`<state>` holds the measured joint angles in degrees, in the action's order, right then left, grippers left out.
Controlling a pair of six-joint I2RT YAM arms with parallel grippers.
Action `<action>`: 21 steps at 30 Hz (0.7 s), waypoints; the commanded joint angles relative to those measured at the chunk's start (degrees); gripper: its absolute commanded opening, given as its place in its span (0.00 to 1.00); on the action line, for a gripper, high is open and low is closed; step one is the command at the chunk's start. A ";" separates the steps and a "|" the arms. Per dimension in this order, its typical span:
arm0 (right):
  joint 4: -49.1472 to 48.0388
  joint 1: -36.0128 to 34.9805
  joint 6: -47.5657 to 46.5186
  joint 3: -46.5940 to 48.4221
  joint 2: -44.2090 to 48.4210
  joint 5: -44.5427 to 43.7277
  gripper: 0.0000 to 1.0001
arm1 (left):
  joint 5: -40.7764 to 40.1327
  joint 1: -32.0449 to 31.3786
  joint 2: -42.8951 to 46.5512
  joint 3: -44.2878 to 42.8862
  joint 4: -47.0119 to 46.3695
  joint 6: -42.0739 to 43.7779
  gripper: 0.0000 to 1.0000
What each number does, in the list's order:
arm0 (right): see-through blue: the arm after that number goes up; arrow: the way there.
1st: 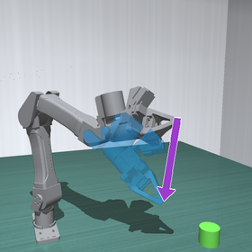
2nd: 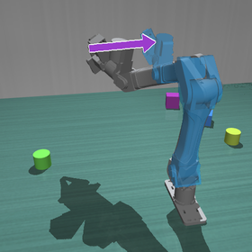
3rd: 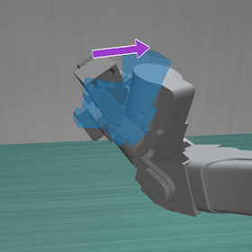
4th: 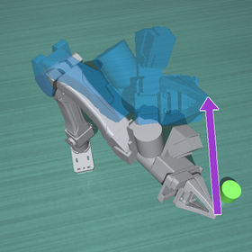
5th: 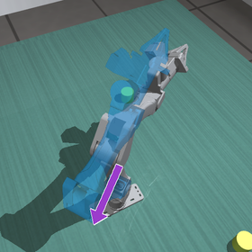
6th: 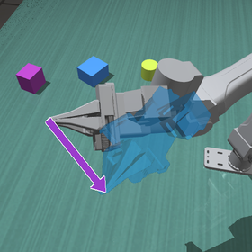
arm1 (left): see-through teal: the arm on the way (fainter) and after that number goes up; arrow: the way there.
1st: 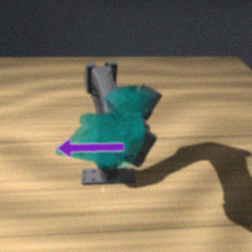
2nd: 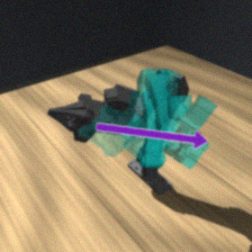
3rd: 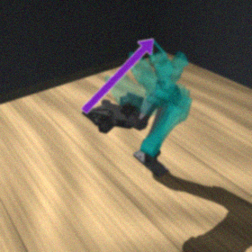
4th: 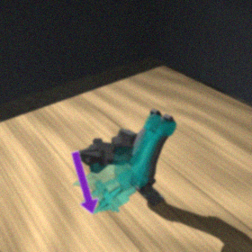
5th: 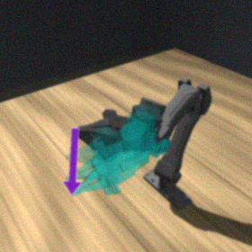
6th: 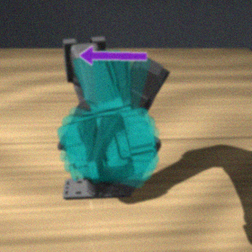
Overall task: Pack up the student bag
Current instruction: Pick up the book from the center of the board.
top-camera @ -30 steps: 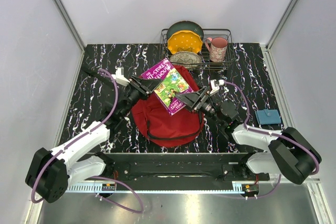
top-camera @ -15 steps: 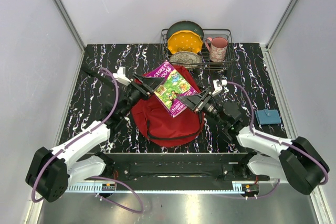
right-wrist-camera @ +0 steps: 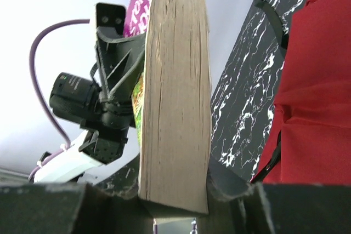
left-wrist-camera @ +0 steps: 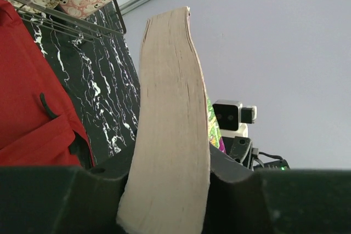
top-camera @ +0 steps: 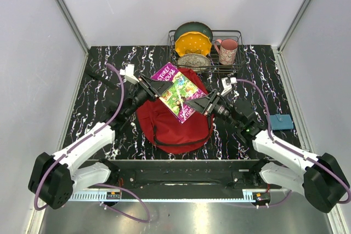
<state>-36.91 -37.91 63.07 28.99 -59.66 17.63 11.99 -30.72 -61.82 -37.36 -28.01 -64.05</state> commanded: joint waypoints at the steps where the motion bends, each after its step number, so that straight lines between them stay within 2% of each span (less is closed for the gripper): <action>1: 4.37 -0.59 -3.47 3.70 1.03 4.44 0.00 | 0.93 -0.22 2.14 -2.45 -0.91 3.23 0.23; 2: 5.52 -0.41 -3.91 4.49 1.38 3.91 0.00 | 0.58 -0.22 2.49 -2.45 -0.30 3.67 0.12; 4: 9.89 -0.23 -6.02 5.54 2.43 2.50 0.00 | -0.12 -0.22 3.63 -2.80 2.42 4.54 0.04; 5: 11.31 -0.23 -6.64 6.50 2.62 1.98 0.17 | -0.91 -0.22 3.90 -2.80 3.13 4.55 0.00; 8: 12.91 -0.15 -7.26 6.61 3.84 0.13 0.44 | -3.18 -0.22 5.39 -1.67 3.75 2.80 0.00; 10: 9.86 -0.15 -3.76 5.82 4.20 -0.14 0.57 | -5.12 -0.22 6.97 1.49 0.34 -0.96 0.00; 12: 6.16 -0.23 2.11 3.36 3.85 1.08 0.74 | -7.50 -0.13 7.85 5.00 -5.35 -3.09 0.00; 15: -1.40 -0.84 8.01 0.11 1.31 2.06 0.80 | -8.73 -0.22 8.39 6.16 -8.37 -4.33 0.00; 21: -12.04 -3.74 13.21 -3.50 -4.32 -2.68 0.78 | -9.09 -0.22 7.42 7.92 -16.09 -6.00 0.00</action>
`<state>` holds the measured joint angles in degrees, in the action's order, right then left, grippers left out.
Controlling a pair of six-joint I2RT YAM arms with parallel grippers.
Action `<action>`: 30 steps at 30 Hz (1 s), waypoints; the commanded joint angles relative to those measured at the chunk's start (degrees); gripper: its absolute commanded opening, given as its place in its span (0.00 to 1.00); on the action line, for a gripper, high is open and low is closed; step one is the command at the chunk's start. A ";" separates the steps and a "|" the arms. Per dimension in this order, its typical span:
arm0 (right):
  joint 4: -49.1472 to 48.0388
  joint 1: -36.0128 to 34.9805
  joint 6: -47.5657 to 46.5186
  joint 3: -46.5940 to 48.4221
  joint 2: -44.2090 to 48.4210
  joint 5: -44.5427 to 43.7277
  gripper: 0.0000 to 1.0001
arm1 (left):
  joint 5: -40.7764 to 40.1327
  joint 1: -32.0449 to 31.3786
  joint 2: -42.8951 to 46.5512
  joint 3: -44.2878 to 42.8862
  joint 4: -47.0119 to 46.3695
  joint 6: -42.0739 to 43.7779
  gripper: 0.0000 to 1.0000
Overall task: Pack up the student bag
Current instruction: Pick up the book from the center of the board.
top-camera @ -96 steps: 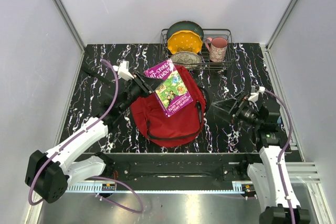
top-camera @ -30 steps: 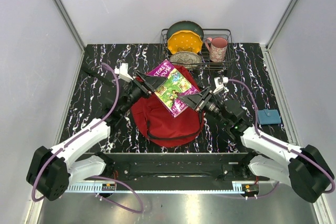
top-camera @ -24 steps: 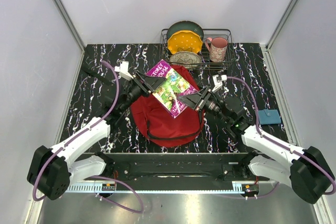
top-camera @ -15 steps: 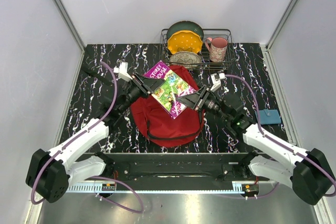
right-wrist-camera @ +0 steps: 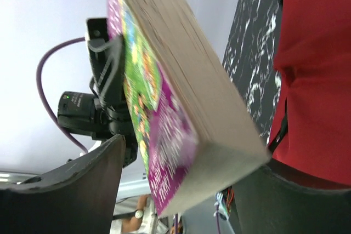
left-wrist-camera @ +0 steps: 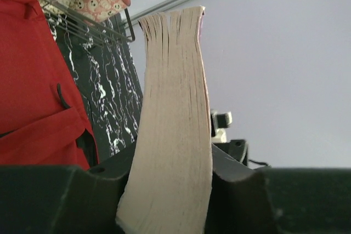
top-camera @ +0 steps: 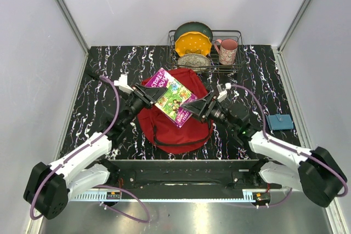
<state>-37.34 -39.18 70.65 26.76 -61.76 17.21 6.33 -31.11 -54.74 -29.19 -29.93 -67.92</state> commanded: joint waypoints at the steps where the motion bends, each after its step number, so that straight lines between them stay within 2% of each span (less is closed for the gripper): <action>1: -13.87 -3.09 5.90 -1.36 -3.36 -2.71 0.78 | -3.43 0.09 0.25 -0.17 -14.71 -2.30 0.00; 6: -17.23 -4.50 6.25 -1.71 -4.95 -5.52 0.76 | -3.43 0.09 -0.19 0.19 -16.57 -2.57 0.00; 7: -18.46 -4.50 6.16 -1.80 -5.04 -5.96 0.74 | -3.34 0.09 -0.28 0.19 -16.21 -2.39 0.00; 8: -19.25 -4.50 6.08 -1.98 -5.21 -6.31 0.66 | -3.25 0.09 -0.19 0.27 -15.95 -2.57 0.00; 9: -20.04 -4.50 5.47 -1.80 -5.30 -6.49 0.64 | -3.16 0.09 -0.19 0.62 -15.95 -2.57 0.00; 17: -23.21 -4.50 5.63 2.15 -10.22 -4.38 0.64 | -2.11 0.09 -0.98 1.24 -15.77 -3.89 0.00; 20: -26.99 -4.50 5.11 1.98 -11.72 -4.12 0.50 | -1.58 0.09 -0.98 1.33 -15.16 -3.97 0.00; 23: -27.70 -4.50 4.15 2.42 -11.90 -3.50 0.45 | -2.46 0.09 -0.28 1.50 -14.02 -3.71 0.00; 24: -26.74 -4.50 3.97 2.33 -11.20 -3.94 0.45 | -2.55 0.17 0.07 1.50 -13.58 -3.54 0.00; 27: -25.42 -4.42 3.18 0.40 -8.66 -7.45 0.57 | -2.55 0.09 0.34 1.59 -13.40 -3.44 0.00; 30: -21.57 -4.42 1.16 -0.57 -5.50 -10.26 0.59 | -2.29 0.09 0.07 1.42 -13.40 -3.53 0.00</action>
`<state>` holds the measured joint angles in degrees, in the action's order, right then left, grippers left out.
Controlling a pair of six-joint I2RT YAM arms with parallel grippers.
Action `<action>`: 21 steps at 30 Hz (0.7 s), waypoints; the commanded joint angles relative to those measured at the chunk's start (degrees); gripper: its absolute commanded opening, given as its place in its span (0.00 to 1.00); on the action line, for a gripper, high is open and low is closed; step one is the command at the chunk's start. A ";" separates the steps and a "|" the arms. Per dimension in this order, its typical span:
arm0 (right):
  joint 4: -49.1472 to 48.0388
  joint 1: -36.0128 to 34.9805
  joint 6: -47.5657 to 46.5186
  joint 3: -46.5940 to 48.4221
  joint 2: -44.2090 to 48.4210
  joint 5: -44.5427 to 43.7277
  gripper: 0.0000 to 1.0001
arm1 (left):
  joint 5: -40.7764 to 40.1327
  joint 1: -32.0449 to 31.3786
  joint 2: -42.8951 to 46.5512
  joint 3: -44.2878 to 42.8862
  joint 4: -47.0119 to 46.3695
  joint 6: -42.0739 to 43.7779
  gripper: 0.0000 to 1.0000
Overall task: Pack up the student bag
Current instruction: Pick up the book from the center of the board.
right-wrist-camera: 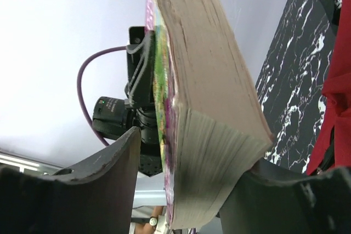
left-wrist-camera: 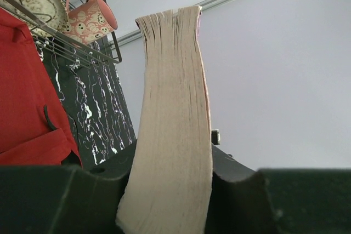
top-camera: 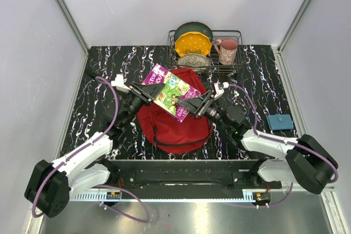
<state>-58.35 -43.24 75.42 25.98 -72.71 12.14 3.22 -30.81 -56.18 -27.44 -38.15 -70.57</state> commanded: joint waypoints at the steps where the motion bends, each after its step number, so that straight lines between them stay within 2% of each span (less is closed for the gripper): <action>1: 0.85 -0.35 -4.22 0.56 6.17 -5.55 0.59 | 1.17 -0.22 1.43 -0.51 -5.27 -0.89 0.00; 3: 4.19 -0.35 -5.72 1.00 7.83 -6.43 0.55 | 1.26 -0.22 1.17 -0.77 -5.18 -0.98 0.00; 5: 4.99 -0.35 -6.77 1.27 8.63 -6.78 0.47 | 1.52 -0.22 0.73 -0.95 -5.27 -1.15 0.00; 8: 6.58 -0.26 -7.13 1.80 9.16 -6.00 0.31 | 2.31 -0.22 0.03 -1.82 -4.13 -0.98 0.00; 9: 6.49 -0.35 -7.21 1.97 8.99 -5.73 0.21 | 2.66 -0.22 -0.24 -2.09 -3.95 -0.63 0.00; 11: 6.67 -0.26 -7.30 1.97 8.99 -5.29 0.09 | 4.50 -0.22 -1.46 -3.66 -2.29 -0.02 0.00; 12: 7.80 -0.35 -7.48 1.97 9.60 -5.63 0.00 | 5.64 -0.13 -1.99 -4.63 -1.32 2.69 0.12; 13: 8.85 -0.35 -7.91 1.97 10.30 -6.68 0.00 | 8.18 -0.13 -2.52 -6.03 0.52 4.80 0.29; 14: 10.43 -0.35 -9.48 1.97 11.26 -7.48 0.00 | 9.42 -0.13 -3.48 -9.96 6.89 7.35 0.44; 16: 19.55 -0.35 -12.65 3.11 15.74 -11.23 0.00 | 12.58 -0.13 -4.63 -14.81 15.61 16.13 0.75; 17: 23.68 -0.35 -15.19 3.46 17.58 -13.44 0.00 | 13.29 -0.13 -5.94 -19.27 23.92 19.12 0.82; 18: 31.37 -0.35 -15.91 3.73 21.43 -15.55 0.00 | 13.73 -0.13 -6.56 -21.40 27.92 24.80 0.89; 19: 34.58 -0.35 -16.61 3.82 23.38 -20.27 0.00 | 14.52 -0.22 -7.18 -23.08 34.39 27.38 0.95; 20: 37.92 -0.35 -17.66 3.90 25.58 -22.75 0.00 | 14.79 -0.22 -7.71 -24.92 37.07 29.67 0.99; 21: 45.18 -0.35 -17.76 3.99 29.51 -25.30 0.00 | 15.14 -0.22 -7.89 -25.29 39.27 33.96 0.99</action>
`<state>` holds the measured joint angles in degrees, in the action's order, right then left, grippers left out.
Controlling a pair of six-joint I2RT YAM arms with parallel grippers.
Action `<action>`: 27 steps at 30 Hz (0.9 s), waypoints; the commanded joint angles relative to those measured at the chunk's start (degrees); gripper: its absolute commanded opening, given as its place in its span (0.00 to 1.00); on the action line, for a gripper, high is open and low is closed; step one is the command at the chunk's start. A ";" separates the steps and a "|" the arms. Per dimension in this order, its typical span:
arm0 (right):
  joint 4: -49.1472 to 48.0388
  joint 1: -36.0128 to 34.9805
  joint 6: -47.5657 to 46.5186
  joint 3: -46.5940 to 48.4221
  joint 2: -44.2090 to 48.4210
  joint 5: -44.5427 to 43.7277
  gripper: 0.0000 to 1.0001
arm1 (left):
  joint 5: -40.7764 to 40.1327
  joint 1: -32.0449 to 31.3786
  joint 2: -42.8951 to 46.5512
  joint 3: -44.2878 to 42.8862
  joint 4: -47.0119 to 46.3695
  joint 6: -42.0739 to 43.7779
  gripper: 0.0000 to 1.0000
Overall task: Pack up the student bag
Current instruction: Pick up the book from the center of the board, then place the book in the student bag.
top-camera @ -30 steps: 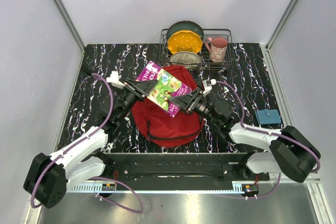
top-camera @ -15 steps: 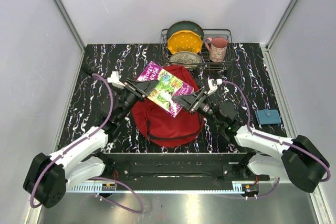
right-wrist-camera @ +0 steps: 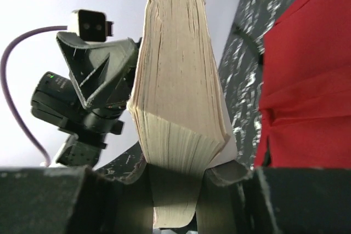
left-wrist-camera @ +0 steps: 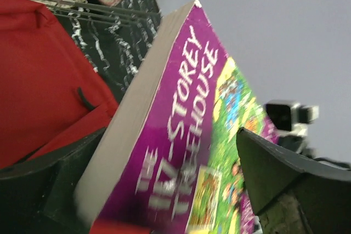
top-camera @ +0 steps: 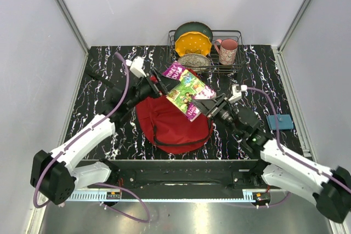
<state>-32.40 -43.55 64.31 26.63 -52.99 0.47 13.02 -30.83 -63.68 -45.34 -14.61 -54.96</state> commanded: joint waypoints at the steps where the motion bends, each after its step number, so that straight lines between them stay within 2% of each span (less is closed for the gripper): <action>1: 22.44 -0.04 -6.92 3.60 11.66 -18.18 0.00 | 5.18 -0.28 -0.31 -7.57 17.84 20.48 0.99; 2: 25.26 -0.04 -7.62 3.60 13.68 -20.05 0.00 | 5.00 -0.28 -0.13 -7.74 22.30 22.33 0.99; 5: 35.88 -0.04 -7.71 3.60 21.07 -27.43 0.00 | 3.69 -1.95 0.83 -6.35 27.08 27.00 0.99; 8: 48.79 -0.04 -6.58 4.48 27.23 -34.38 0.00 | -3.94 -9.23 0.84 -6.07 31.39 30.43 0.99; 9: 51.19 -0.04 -6.13 5.26 29.68 -36.05 0.00 | -6.49 -14.30 0.58 -6.33 32.53 31.74 0.99; 10: 53.21 -0.04 -6.13 5.62 30.83 -38.33 0.00 | -11.82 -16.87 0.23 -7.12 34.54 32.45 0.99; 11: 56.37 -0.04 -6.30 5.88 32.93 -39.13 0.00 | -13.35 -19.42 -0.91 -7.82 35.95 33.24 0.99; 12: 57.96 0.04 -6.39 6.76 33.82 -40.01 0.00 | -17.28 -24.14 -1.35 -8.44 36.93 34.99 0.99; 18: 65.79 -0.04 -6.04 9.40 37.87 -42.22 0.00 | -22.58 -36.38 -6.54 -11.61 42.82 42.38 0.99; 27: 71.25 -0.04 -0.16 8.53 40.95 -41.25 0.00 | -27.87 -42.03 -15.15 -17.14 44.23 47.13 0.99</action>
<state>40.66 -43.62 60.38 33.43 -13.56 -38.41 -9.69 -71.75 -76.31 -58.22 29.91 -11.55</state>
